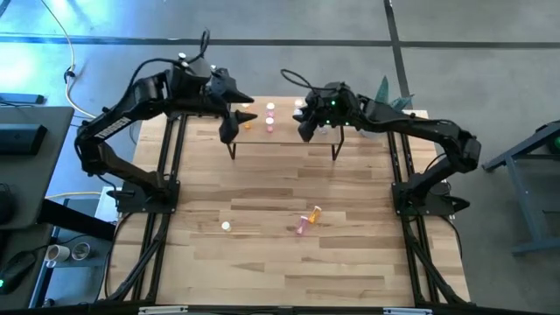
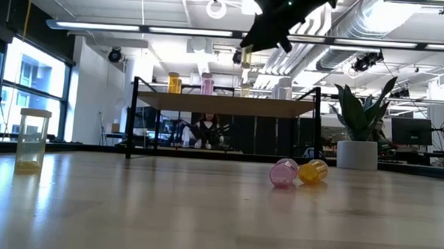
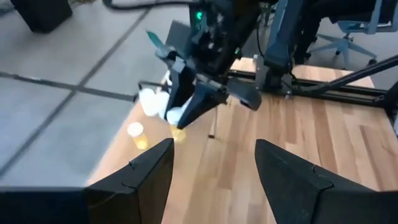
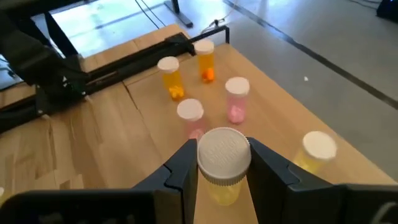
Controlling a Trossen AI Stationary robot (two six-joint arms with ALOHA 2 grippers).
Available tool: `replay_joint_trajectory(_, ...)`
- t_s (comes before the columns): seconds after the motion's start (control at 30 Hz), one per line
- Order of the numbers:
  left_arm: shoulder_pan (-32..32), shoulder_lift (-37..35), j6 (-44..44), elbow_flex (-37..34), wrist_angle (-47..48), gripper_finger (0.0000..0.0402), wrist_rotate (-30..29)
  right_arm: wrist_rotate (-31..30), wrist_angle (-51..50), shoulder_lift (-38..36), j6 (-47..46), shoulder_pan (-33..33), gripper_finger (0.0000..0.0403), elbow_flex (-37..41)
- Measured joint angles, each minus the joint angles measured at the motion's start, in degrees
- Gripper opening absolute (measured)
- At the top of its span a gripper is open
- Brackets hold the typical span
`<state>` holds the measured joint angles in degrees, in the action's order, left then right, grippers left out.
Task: Pick and place medicine bottles onto shelf by color
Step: Put the right yellow pill bottle on the shelf aligned with the other yellow pill bottle
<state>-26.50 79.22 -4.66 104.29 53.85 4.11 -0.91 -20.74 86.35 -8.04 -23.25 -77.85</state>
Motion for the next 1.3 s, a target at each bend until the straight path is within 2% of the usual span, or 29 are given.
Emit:
replay_joint_trajectory(0.17,0.05,-3.55,2.52,-10.43,-6.71,0.0215,1.07,-3.13,2.33,-1.8,-1.9,2.81,0.0097,5.81)
replay_joint_trajectory(0.33,0.03,-8.23,6.2,-21.43,-16.16,0.0215,1.19,-3.54,9.95,-5.75,-4.29,3.8,0.0097,13.34)
replay_joint_trajectory(0.6,0.0,-13.09,10.57,-33.78,-29.18,0.0215,1.17,-5.04,18.82,-5.82,-1.04,3.11,0.0097,16.94)
replay_joint_trajectory(0.97,0.0,-13.66,12.03,-35.36,-31.37,0.0215,1.02,-4.85,20.09,-2.67,2.06,-0.3,0.0097,16.97)
replay_joint_trajectory(1.3,0.0,-13.64,12.03,-35.36,-31.37,0.0215,0.4,-2.56,22.19,-0.03,4.64,-0.16,0.0097,16.86)
